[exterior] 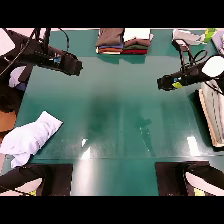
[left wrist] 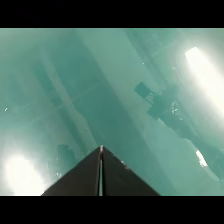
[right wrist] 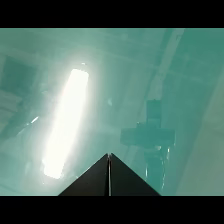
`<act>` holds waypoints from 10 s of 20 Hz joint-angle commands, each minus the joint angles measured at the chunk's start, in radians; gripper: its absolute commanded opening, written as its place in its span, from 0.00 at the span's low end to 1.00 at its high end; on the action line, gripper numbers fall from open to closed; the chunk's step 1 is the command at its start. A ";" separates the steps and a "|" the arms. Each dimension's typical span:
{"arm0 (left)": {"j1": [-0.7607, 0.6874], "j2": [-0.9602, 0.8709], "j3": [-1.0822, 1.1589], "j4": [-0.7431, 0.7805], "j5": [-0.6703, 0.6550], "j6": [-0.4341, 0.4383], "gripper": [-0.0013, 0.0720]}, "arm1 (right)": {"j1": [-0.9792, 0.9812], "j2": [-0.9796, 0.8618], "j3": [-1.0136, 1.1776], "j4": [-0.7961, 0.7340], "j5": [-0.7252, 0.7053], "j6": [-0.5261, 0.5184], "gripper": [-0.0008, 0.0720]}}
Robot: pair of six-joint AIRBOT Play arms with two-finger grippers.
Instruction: Fold the shirts.
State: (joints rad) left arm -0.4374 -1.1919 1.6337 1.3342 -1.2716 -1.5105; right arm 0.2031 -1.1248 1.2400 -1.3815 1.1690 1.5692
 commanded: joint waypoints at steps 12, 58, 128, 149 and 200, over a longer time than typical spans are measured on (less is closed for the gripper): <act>0.000 0.000 0.000 -0.008 0.054 -0.001 0.05 | 0.000 -0.001 0.001 0.002 0.001 0.001 0.03; -0.039 0.305 -0.029 0.217 -0.048 -0.087 0.05 | -0.140 0.148 0.357 0.001 0.010 0.054 0.03; 0.176 -0.443 0.054 0.124 -0.089 0.053 0.05 | 0.209 -0.258 -0.283 0.003 -0.034 0.222 0.58; 0.176 0.299 0.207 0.019 0.150 0.087 0.05 | -0.080 0.174 0.772 -0.156 0.117 0.127 0.03; 0.351 -0.397 -0.359 -0.115 0.233 0.132 0.22 | -0.080 0.258 -0.101 -0.155 0.087 0.188 0.03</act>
State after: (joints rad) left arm -0.0875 -1.5826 1.2579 1.2289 -1.0447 -1.3804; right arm 0.1234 -0.8658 1.1419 -1.5368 1.2610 1.7512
